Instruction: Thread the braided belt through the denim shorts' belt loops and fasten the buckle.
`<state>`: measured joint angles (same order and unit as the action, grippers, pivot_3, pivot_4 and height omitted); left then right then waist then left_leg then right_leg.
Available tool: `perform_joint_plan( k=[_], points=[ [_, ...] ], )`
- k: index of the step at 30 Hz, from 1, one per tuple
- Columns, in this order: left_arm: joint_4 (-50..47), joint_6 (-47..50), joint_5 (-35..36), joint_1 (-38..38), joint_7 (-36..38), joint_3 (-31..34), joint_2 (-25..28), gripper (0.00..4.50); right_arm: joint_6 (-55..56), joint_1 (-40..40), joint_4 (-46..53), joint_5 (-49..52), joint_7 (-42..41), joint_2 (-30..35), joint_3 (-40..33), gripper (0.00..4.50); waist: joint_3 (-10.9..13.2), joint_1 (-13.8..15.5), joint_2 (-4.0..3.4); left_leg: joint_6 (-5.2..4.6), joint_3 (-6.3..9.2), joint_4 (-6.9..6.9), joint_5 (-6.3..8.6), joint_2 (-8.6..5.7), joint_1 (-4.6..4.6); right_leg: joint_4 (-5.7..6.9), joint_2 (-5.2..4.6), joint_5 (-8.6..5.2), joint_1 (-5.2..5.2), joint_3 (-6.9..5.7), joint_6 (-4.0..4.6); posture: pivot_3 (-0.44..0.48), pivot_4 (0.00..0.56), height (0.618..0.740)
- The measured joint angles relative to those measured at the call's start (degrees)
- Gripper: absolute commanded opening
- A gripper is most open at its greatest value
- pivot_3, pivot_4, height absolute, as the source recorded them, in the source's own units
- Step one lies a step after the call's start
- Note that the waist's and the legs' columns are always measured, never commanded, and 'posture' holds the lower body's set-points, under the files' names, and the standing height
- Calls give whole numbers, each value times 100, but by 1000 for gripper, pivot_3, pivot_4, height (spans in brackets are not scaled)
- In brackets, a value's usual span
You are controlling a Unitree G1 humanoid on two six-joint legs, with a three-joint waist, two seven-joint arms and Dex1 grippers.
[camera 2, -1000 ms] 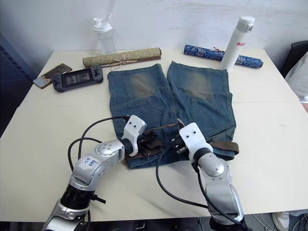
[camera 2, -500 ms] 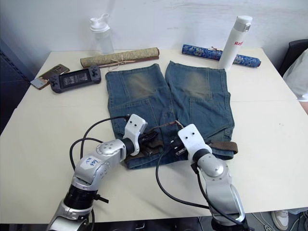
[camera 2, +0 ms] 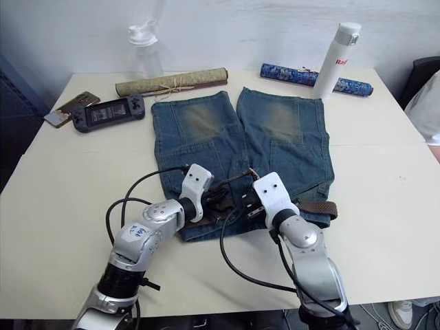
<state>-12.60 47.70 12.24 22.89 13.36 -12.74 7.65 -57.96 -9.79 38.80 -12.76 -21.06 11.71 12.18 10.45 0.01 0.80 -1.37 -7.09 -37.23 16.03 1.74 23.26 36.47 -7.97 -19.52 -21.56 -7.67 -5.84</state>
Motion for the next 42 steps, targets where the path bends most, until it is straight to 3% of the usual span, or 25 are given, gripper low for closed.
perform_joint_plan(
  k=[6, 12, 18, 20, 28, 30, 34, 39, 40, 42],
  points=[
    [410, -268, -144, 326, 78, -192, -192, 0, -145, -69, -1, 17, -10, 286, 231, 94, 0, 4, 0, -2, 0, 1, 0, -2, 1, 3, -2, 0, 1, -3, 0, 0, 150, 717],
    [638, -527, -221, 417, 332, -424, -324, 0, 41, -190, -69, -74, -123, 1131, 796, 94, 0, -8, 0, -3, 0, 1, 0, 0, 1, 0, -2, 0, 1, -5, 0, 0, 150, 717],
    [667, -538, -220, 416, 446, -398, -349, 0, 188, -227, -74, -86, -141, 1405, 938, 94, 0, 0, 1, -3, 1, -1, 0, -1, 1, -5, -4, 0, 3, -7, 0, 0, 150, 717],
    [684, -538, -217, 415, 458, -372, -398, 0, 181, -192, -59, -39, -132, 1360, 798, 1121, 0, 2, 1, -3, 1, -1, 0, 0, 1, -5, -4, 0, 3, -7, 0, 0, 150, 717],
    [688, -538, -212, 391, 517, -309, -464, 0, -406, 31, 502, 488, -301, 1072, 25, 4470, 1, 22, 1, -7, 3, -4, 1, -2, 3, -5, -8, 0, 4, -8, 0, 0, 150, 717],
    [689, -537, -212, 390, 526, -304, -465, 0, -620, 32, 676, 626, -378, 1014, -166, 4470, 1, 20, 1, -7, 4, -3, 1, -2, 3, -5, -9, 0, 3, -8, 0, 0, 150, 717],
    [724, -548, -212, 390, 573, -305, -484, 0, -2126, -289, 1298, 1584, -1283, 887, -1585, 4470, 0, 32, 1, -16, 7, -9, 5, -6, 3, -5, -15, 0, 9, -10, 0, 0, 150, 717],
    [855, -658, -211, 406, 682, -302, -503, 0, -3046, -1141, 1308, 2489, -2286, 1923, -3161, 4470, 2, 69, -2, -35, 8, -6, 16, -9, 4, -18, -49, 1, 10, -14, -1, 0, 150, 717],
    [865, -659, -211, 409, 683, -300, -506, 0, -3030, -1197, 1310, 2566, -2351, 2029, -3235, 4470, 2, 73, -1, -34, 8, -4, 16, -8, 4, -20, -48, 1, 10, -14, -1, 0, 150, 717],
    [902, -665, -211, 444, 702, -307, -536, 0, -2230, -1038, 1306, 2568, -2408, 2837, -2948, 4470, 4, 113, -5, -31, 3, 2, 14, -12, 4, -26, -47, 1, 8, -15, -2, 0, 150, 717]
  ],
)
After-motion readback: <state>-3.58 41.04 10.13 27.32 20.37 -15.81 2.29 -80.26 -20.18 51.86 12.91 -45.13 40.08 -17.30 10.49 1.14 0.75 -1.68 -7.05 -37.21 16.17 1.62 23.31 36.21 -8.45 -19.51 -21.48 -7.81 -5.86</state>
